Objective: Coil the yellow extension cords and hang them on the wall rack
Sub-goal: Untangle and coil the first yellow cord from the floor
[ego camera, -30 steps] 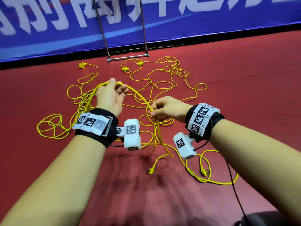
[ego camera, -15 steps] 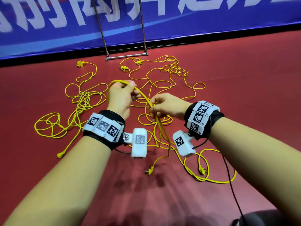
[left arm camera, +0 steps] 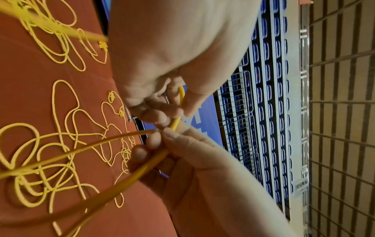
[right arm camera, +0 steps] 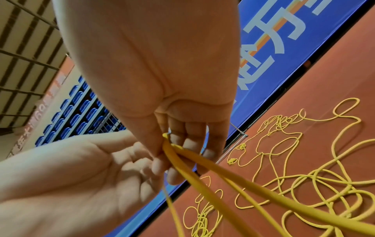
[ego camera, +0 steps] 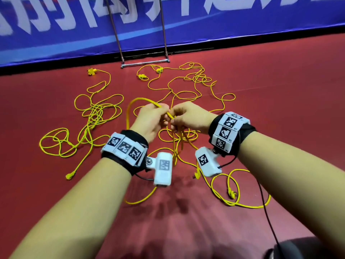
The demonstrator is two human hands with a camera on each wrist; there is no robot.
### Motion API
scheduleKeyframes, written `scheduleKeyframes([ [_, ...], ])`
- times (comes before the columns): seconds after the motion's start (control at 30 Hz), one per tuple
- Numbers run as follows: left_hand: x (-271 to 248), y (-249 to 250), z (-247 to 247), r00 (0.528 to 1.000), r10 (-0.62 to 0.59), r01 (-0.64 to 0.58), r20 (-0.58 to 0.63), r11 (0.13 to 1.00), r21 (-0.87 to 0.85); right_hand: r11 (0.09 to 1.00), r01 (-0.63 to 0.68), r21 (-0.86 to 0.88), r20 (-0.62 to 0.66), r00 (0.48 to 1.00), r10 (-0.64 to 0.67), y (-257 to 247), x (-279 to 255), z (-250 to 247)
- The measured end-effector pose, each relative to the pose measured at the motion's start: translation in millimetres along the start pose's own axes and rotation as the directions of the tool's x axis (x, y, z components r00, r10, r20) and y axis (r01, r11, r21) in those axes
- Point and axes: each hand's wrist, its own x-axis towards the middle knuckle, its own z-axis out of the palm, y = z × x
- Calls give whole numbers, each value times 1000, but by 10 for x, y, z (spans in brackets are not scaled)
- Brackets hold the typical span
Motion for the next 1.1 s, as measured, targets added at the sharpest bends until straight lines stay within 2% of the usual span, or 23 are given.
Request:
scheduleKeyframes([
  [0.07, 12, -5, 20, 1000, 26, -26, -13, 1000, 18, 1000, 10, -3, -32, 999, -10, 22, 0, 5],
  [0.17, 59, 162, -73, 984, 109, -123, -144, 988, -93, 1000, -31, -5, -6, 1000, 31, 194, -20, -56],
  [0.3, 112, 532, -292, 925, 154, -256, -347, 928, -270, 958, -122, -261, 83, 985, 149, 487, -103, -139],
  [0.37, 126, 619, -384, 918, 135, -267, -372, 905, -331, 964, -167, -206, 58, 982, 182, 562, -116, -146],
  [0.43, 97, 577, -378, 944, 94, -200, -317, 926, -321, 981, -167, -100, 34, 985, 171, 541, -95, -134],
  [0.53, 0, 317, -174, 992, 26, -46, -126, 986, -159, 994, -100, 34, 25, 995, 99, 367, -24, -76],
  [0.6, -58, 120, -8, 1000, -24, 23, -15, 998, -65, 999, -36, 39, 31, 999, 35, 243, 13, -31],
  [0.7, -65, -37, 85, 999, -37, 37, 21, 999, 0, 1000, 12, 0, 17, 1000, -12, 165, 7, 8],
  [0.77, -40, -7, 59, 1000, 6, -6, -22, 999, -33, 999, -29, 43, -5, 1000, 29, 195, -15, 4],
  [0.83, -8, 94, -8, 990, 77, -87, -116, 992, -87, 995, -83, 61, -2, 997, 83, 265, -39, -9],
  [0.93, 51, 268, -142, 951, 169, -212, -260, 966, -147, 986, -163, -37, 13, 986, 164, 392, -76, -45],
  [1.1, 112, 385, -320, 897, 225, -321, -380, 923, -210, 977, -213, 24, -8, 977, 214, 437, -78, -65],
])
